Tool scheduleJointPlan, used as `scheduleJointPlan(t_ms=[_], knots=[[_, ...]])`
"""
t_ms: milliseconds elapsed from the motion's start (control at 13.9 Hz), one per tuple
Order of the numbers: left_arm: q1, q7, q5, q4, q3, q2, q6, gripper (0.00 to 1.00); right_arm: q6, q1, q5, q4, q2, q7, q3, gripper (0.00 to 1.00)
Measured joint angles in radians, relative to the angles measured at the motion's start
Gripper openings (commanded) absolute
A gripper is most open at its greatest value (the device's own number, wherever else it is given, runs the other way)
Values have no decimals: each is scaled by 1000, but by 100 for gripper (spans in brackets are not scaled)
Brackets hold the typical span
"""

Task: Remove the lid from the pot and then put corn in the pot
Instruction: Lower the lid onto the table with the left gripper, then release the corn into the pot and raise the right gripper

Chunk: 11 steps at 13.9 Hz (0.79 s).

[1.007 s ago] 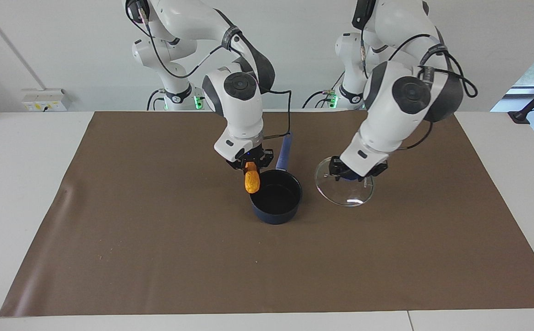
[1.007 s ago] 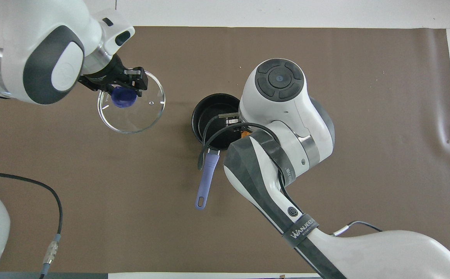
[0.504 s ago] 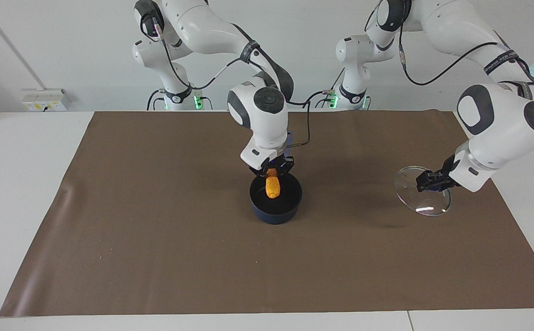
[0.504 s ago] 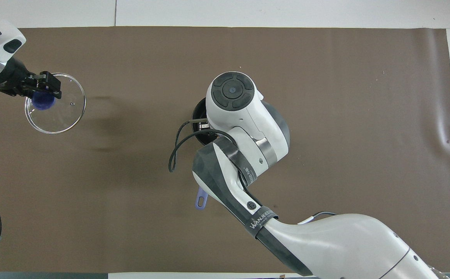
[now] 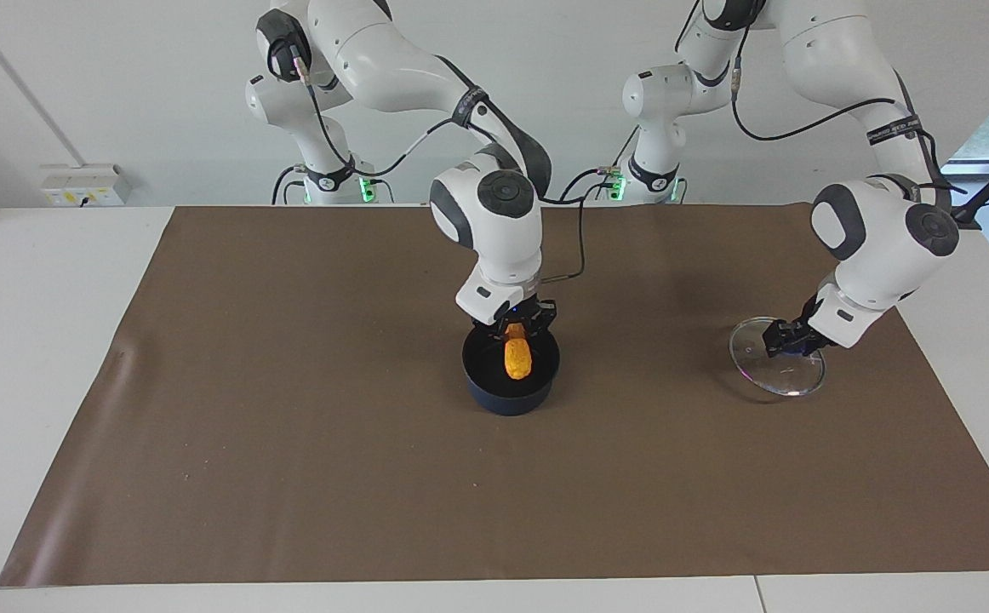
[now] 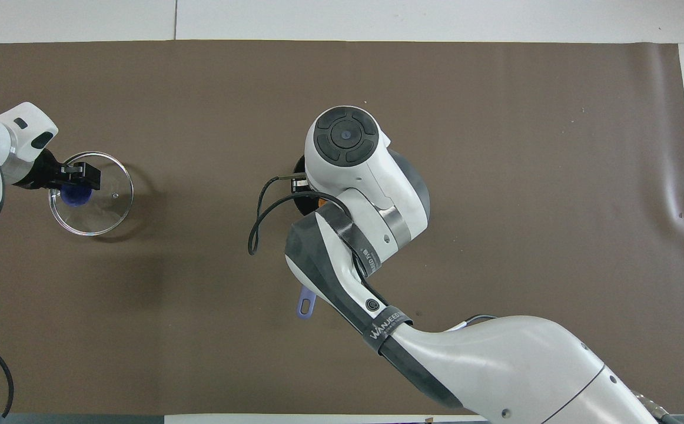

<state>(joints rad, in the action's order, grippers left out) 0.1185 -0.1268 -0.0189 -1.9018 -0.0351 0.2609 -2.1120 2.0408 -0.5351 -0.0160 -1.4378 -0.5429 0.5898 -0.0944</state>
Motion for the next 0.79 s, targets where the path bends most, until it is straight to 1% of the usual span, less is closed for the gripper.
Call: scheduleJointPlan(t_ms=[216,288,360,432,504,576,647,791], knots=[[8,-1,0,-54,0,1,-34,9,7,7,1,0,-6,18,3,0],[9,-1,0,-64,0,1,-35,10,10,15,1,0,-6,18,5,32],[9,-1,0,-71,1,1,-38,14,19,21,1,0,-7,18,6,50],[9,-1,0,-75,1,1,-43,29,31,26,1,-2,-8,18,7,89],[9,-1,0,-77,1,1,-49,46,46,29,1,-9,-10,18,7,100],[10,-1,0,-80,1,1,-53,95,58,30,1,-19,-13,18,7,100],[12,-1,0,-81,0,0,-54,100,61,30,1,-24,-16,18,6,100],[20,-4,0,-83,0,0,-55,100,57,32,2,-20,-15,18,9,100]])
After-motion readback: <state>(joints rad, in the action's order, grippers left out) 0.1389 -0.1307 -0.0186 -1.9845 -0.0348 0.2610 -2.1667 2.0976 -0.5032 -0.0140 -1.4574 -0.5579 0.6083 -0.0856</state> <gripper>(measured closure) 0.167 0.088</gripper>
